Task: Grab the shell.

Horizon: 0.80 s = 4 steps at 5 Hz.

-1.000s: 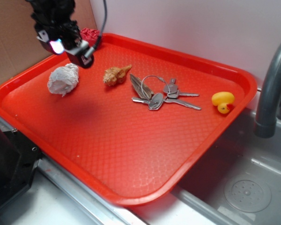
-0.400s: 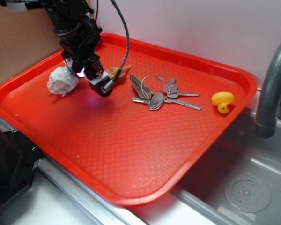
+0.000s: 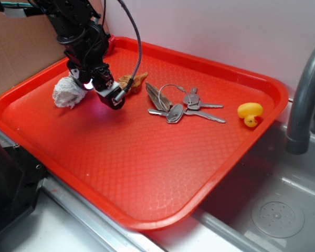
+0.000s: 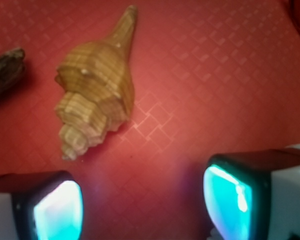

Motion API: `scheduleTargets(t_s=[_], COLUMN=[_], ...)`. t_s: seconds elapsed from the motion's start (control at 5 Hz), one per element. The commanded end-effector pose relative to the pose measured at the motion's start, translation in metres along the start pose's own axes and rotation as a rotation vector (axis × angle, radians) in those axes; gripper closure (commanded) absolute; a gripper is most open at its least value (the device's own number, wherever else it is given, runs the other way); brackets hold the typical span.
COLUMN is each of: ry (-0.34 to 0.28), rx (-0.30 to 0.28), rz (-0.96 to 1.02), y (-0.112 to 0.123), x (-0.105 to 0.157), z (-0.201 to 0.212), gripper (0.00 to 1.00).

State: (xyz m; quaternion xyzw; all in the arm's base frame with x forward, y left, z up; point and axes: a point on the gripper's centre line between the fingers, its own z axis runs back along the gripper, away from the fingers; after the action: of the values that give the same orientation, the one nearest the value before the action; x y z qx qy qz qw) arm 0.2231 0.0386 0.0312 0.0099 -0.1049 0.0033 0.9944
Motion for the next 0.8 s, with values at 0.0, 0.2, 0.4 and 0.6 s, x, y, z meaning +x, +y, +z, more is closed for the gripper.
scheduleTargets(t_s=[0.0,0.2,0.4,0.6], ry=[-0.034,-0.011,-0.001,0.012], rx=[0.008,0.035,0.054,0.063], rz=[-0.004,-0.021,-0.039,-0.051], y=[0.001,-0.013,-0.020,-0.022], x=[0.009,0.025,0.036,0.042], z=[0.007,-0.001,-0.010,-0.022], gripper=[0.00,0.00,0.00,0.00])
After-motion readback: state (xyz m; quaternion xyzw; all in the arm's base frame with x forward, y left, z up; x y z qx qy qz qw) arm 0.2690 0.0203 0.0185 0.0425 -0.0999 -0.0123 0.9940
